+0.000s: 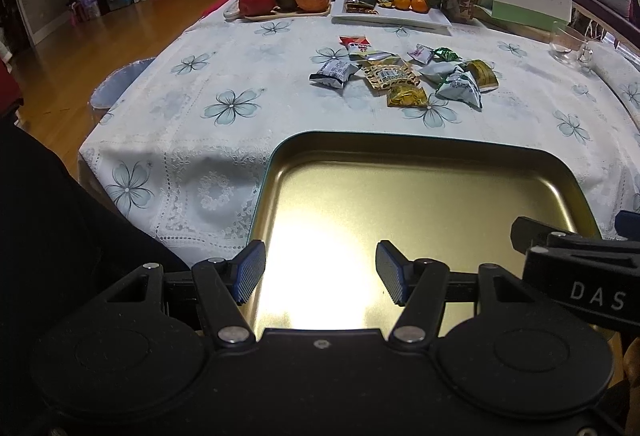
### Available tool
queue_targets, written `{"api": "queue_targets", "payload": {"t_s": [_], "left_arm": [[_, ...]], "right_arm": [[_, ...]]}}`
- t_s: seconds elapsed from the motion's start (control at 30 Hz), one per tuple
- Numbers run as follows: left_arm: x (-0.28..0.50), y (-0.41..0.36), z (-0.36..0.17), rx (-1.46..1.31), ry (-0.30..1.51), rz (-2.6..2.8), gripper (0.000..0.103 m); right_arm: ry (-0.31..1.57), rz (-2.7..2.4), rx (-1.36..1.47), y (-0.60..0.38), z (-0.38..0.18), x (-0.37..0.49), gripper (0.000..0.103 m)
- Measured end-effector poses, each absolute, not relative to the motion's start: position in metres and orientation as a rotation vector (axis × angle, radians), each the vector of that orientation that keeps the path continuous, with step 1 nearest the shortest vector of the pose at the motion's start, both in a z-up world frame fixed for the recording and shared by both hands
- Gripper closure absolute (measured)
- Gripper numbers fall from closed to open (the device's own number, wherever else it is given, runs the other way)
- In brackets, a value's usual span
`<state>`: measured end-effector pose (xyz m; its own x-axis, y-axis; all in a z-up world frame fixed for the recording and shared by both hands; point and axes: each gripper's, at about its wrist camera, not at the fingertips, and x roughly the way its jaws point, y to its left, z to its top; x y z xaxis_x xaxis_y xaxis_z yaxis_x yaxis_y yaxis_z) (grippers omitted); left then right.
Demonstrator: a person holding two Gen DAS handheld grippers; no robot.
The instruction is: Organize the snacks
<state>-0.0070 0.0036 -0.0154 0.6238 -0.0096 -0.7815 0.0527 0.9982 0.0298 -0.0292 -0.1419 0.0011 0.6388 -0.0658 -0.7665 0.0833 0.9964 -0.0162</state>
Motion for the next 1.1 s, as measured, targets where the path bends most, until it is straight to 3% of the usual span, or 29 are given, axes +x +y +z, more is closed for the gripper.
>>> {"api": "queue_targets", "payload": {"t_s": [0.5,0.67,1.1], "left_arm": [[0.01,0.004,0.005,0.04,0.906,-0.036,0.039],[0.035,0.004,0.019,0.016,0.92,-0.041,0.039],[0.132,0.011,0.032,-0.03,0.964,-0.03,0.039]], "right_arm": [[0.962,0.013,0.015,-0.15,0.001,-0.008,0.0],[1.007,-0.002,0.187,-0.174,0.002,0.021,0.0],[1.041,-0.111,0.068,-0.199,0.01,0.116,0.0]]}}
